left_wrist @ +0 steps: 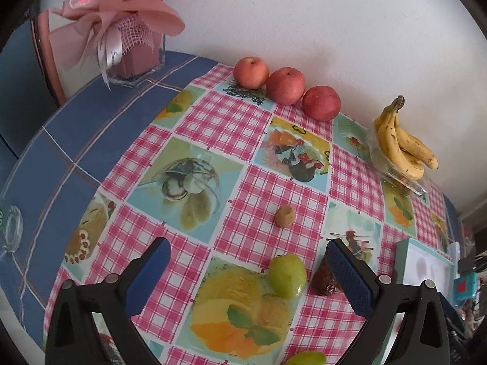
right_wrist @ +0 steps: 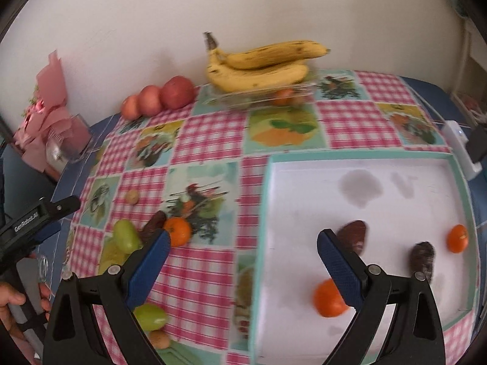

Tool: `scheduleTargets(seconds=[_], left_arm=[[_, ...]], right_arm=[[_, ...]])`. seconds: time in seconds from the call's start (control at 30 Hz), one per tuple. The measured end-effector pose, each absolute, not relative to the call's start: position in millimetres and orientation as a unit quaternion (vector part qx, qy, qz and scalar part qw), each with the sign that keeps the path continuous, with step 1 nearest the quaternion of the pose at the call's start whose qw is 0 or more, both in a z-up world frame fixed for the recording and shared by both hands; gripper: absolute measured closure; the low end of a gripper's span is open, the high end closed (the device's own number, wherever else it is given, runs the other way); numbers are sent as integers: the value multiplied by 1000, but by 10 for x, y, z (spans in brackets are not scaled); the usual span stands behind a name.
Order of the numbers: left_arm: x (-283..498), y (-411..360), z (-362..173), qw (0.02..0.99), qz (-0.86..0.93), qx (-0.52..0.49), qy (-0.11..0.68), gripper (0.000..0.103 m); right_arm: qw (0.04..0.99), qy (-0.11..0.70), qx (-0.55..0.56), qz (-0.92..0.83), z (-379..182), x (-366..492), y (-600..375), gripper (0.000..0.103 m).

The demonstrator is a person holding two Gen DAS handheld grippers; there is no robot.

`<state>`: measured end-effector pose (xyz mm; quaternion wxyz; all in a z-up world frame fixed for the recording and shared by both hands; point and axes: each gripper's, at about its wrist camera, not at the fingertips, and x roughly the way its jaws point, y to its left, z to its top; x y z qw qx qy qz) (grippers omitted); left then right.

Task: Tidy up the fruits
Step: 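Move both tools back to the fruits and close on a date and mango, then grasp a green mango with the left tool while the right tool grasps an orange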

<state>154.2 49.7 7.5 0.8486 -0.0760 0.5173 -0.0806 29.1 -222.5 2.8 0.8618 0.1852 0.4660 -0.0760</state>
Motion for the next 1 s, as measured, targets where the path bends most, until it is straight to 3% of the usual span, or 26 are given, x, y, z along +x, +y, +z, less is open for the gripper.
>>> scheduleTargets(seconds=[0.2,0.23,0.3,0.43,0.5,0.77,1.0], left_arm=[[1576,594,56,842,-84,-104,522,1],[1581,616,53,840,-85,-113,523,1],[1590,646,40,836,-88,-127,527,1],[1600,627,-1,827,-98,-139,536,7],[1607,582,-49,822,-103,-137,543,9],[1651,415,-429,777,-135,-165,592,13],[1646,285,-633,754,-148,-166,618,27]], right_arm=[[860,471,191,-53,18,471,-1972,7],[860,473,186,-50,14,507,-1919,10],[861,474,180,-46,19,554,-1851,31],[861,472,188,-30,11,651,-1733,33],[861,473,184,-26,-2,694,-1673,41],[847,498,188,-15,-294,861,-1513,51],[837,513,191,-23,-498,929,-1530,58]])
